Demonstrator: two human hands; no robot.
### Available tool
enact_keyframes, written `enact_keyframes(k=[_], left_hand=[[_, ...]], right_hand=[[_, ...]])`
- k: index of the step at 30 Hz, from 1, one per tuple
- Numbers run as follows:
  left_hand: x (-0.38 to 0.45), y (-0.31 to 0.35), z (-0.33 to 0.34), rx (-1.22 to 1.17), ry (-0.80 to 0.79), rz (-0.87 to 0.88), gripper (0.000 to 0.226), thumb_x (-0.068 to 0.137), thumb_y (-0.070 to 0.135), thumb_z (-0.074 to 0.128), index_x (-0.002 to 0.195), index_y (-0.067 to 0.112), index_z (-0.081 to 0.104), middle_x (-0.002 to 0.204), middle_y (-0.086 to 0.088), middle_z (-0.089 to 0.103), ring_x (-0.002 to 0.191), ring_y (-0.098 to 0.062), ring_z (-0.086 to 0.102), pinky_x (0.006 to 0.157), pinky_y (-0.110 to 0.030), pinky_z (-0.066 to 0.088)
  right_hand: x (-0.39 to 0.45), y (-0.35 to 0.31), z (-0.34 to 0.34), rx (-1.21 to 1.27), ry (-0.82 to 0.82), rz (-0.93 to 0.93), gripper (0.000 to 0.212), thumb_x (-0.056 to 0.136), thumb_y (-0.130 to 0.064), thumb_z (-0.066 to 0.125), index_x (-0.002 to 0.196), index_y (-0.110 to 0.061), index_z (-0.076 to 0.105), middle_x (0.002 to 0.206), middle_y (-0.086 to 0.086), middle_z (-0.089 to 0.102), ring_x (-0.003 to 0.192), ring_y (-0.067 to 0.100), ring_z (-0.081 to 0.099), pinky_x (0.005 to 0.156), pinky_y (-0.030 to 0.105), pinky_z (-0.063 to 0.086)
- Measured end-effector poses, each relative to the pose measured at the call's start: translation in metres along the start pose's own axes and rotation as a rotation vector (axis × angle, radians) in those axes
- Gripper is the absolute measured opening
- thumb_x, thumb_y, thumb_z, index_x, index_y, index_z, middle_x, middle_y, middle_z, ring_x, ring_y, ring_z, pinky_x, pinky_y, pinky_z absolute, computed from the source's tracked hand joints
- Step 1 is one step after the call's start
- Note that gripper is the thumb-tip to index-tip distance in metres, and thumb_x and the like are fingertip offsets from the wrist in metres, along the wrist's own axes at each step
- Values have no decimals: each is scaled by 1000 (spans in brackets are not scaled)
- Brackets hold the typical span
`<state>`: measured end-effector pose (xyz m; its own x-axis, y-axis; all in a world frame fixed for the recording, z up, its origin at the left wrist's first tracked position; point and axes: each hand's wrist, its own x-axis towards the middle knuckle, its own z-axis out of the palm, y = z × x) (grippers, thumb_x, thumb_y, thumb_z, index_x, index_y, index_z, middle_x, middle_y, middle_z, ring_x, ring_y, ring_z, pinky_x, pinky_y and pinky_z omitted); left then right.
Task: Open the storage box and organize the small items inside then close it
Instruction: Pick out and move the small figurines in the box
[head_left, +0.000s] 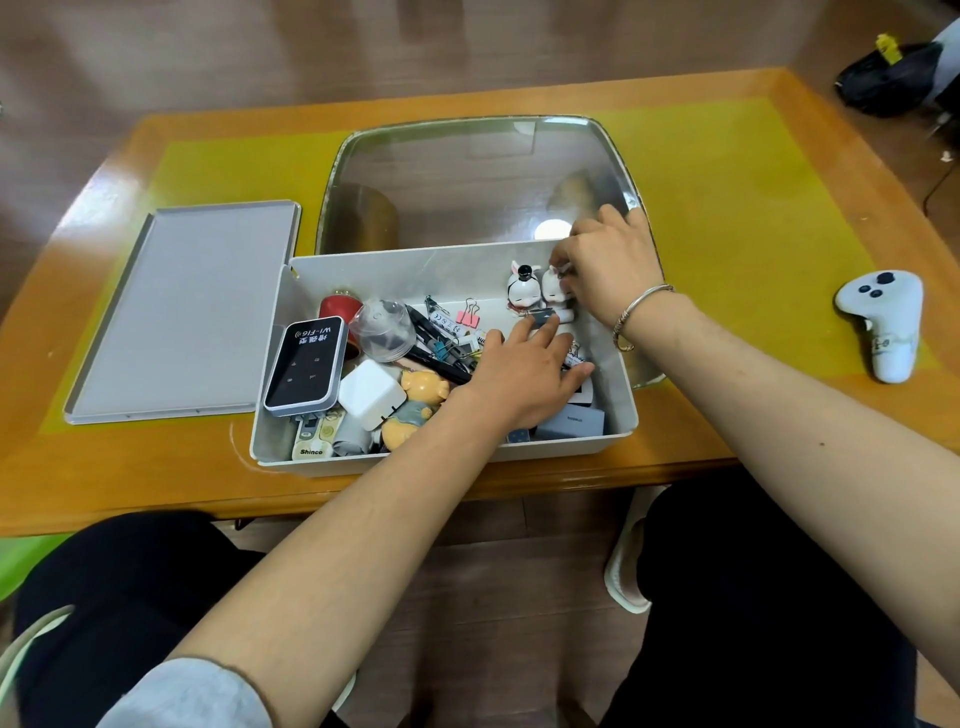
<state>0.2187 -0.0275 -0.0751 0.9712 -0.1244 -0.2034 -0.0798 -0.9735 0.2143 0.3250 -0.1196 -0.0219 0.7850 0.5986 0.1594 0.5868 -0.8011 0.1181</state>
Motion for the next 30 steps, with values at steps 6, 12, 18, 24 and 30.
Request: enact_keyframes(k=[6, 12, 18, 24, 30], left_hand=[[-3, -2, -1, -22, 16, -3, 60, 99, 57, 19, 149, 24, 26, 161, 0, 11, 147, -23, 6, 111, -53, 18], [-7, -3, -2, -33, 17, -17, 61, 99, 57, 19, 150, 23, 26, 161, 0, 11, 148, -20, 8, 112, -53, 18], [-5, -3, -1, -29, 24, -9, 61, 99, 57, 19, 150, 23, 26, 161, -1, 13, 147, -20, 9, 112, -53, 18], [-5, -4, 0, -44, 17, -12, 61, 99, 56, 20, 150, 23, 26, 161, -2, 13, 147, -21, 9, 112, -53, 17], [-11, -6, -13, -38, 403, -104, 29, 98, 31, 36, 115, 11, 49, 116, -7, 53, 105, -27, 47, 86, -42, 35]], right_hand=[[-1, 2, -1, 36, 5, -2, 20, 86, -20, 61, 105, -23, 68, 109, 1, 63, 108, 28, 45, 89, 39, 28], [3, -5, -4, 99, 75, -76, 29, 86, -37, 62, 112, -25, 64, 112, 0, 62, 108, 26, 46, 87, 39, 29], [10, -14, 2, 76, 4, -105, 24, 85, -35, 63, 106, -25, 66, 105, -1, 64, 106, 25, 45, 82, 38, 26], [9, -13, 5, 61, -22, -87, 24, 85, -36, 62, 103, -21, 66, 104, 0, 65, 107, 25, 45, 81, 37, 25], [1, 2, -5, 91, 65, -49, 26, 83, -37, 65, 104, -22, 67, 108, 2, 65, 108, 27, 46, 89, 39, 28]])
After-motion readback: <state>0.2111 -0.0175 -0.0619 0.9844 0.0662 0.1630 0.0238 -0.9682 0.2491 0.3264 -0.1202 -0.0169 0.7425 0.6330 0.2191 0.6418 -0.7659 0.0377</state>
